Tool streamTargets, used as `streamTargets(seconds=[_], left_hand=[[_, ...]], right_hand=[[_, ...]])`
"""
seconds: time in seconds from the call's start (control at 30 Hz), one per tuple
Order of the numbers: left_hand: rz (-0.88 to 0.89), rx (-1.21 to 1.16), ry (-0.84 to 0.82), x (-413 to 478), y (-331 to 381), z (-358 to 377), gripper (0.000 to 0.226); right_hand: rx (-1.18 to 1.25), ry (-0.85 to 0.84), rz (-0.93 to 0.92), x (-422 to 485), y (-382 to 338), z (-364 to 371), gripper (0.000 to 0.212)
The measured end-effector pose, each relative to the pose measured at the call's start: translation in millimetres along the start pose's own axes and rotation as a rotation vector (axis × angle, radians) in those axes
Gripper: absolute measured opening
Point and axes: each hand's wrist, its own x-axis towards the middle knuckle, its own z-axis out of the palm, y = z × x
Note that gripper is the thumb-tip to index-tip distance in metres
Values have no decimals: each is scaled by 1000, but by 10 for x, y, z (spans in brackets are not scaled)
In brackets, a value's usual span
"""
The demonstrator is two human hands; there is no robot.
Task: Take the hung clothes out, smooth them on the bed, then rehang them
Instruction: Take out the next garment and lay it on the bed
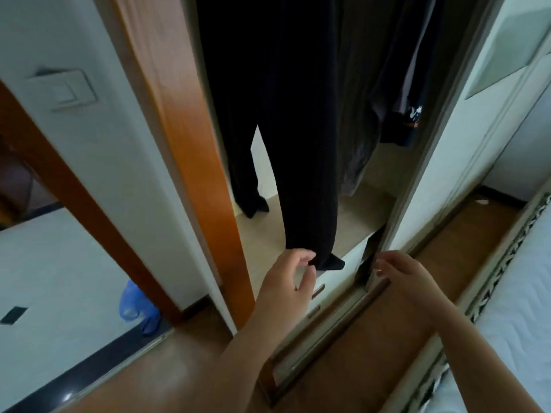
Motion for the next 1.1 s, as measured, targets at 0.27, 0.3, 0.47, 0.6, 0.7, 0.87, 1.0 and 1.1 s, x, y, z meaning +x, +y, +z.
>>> streamTargets(seconds=[0.27, 0.3, 0.47, 0.6, 0.7, 0.87, 1.0, 1.1], left_hand=[[109, -145, 252, 702, 175, -97, 26], [126, -155, 284, 805, 219, -101, 26], [265, -147, 421, 1439, 496, -41, 26], [418, -105, 517, 2008, 864, 39, 37], [563, -9, 610, 2498, 1181, -20, 37], [651, 122, 878, 3130, 1583, -388, 34], [624, 178, 1142, 3456, 1712, -778, 42], [508, 112, 1048, 3647, 1749, -1002, 54]], right_hand=[[-37, 94, -225, 328, -780, -283, 14], [-44, 106, -249, 392, -870, -340, 14], [-40, 178, -379, 803, -1267, -721, 16], [-44, 217, -460, 1253, -1532, -1128, 25], [-10, 208, -512, 1631, -1714, -1482, 24], [42, 97, -675, 2141, -2291, -1845, 18], [107, -6, -862, 2422, -3030, -1753, 18], [150, -25, -975, 2497, -3550, -1607, 22]])
